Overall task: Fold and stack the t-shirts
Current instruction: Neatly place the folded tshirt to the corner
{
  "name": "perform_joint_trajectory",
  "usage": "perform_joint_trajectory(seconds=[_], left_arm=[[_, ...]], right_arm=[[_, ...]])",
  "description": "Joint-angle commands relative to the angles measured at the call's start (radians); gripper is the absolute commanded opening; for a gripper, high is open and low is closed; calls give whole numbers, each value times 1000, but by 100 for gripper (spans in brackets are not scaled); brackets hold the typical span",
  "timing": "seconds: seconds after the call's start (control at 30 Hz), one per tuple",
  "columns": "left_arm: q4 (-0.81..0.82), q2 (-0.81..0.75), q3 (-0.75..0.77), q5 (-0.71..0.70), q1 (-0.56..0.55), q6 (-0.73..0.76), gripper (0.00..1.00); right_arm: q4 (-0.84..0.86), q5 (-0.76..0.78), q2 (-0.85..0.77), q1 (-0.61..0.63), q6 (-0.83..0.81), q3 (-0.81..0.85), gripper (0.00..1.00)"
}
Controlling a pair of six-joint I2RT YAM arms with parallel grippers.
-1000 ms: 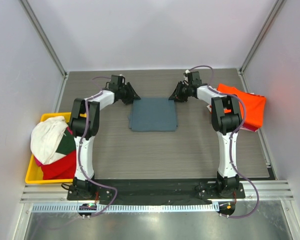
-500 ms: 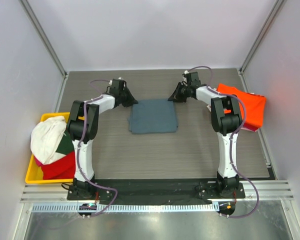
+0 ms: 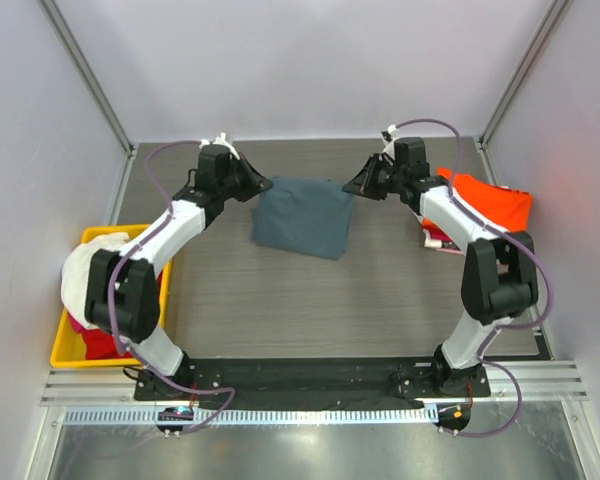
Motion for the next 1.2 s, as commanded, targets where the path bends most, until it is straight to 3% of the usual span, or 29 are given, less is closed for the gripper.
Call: perform_joint_trajectory(seconds=[0.0,0.3,0.47,0.8,1.0,1.17], left_arm=[[-16,-124,15,-13,-21,2,0],[-91,-178,199,-79,-149,-10,0],[-83,-80,365,-149,-319,-1,0],[-21,245,708,-192,-543,8,0],[-19,454,973,-192,-587,-25,0],[45,545,1055,-192,-599,-65,0]], right_arm=[[24,20,-174,-12,9,-48,1],[-337,283,-429,-100,-35,64,1],[-545,517,-506,-246,-34,125,1],[-674,614,-534,-510,-69,214,1],[-691,656,-472,-631,-77,306,1],[-711,660,-400,-710,-57,409,1]])
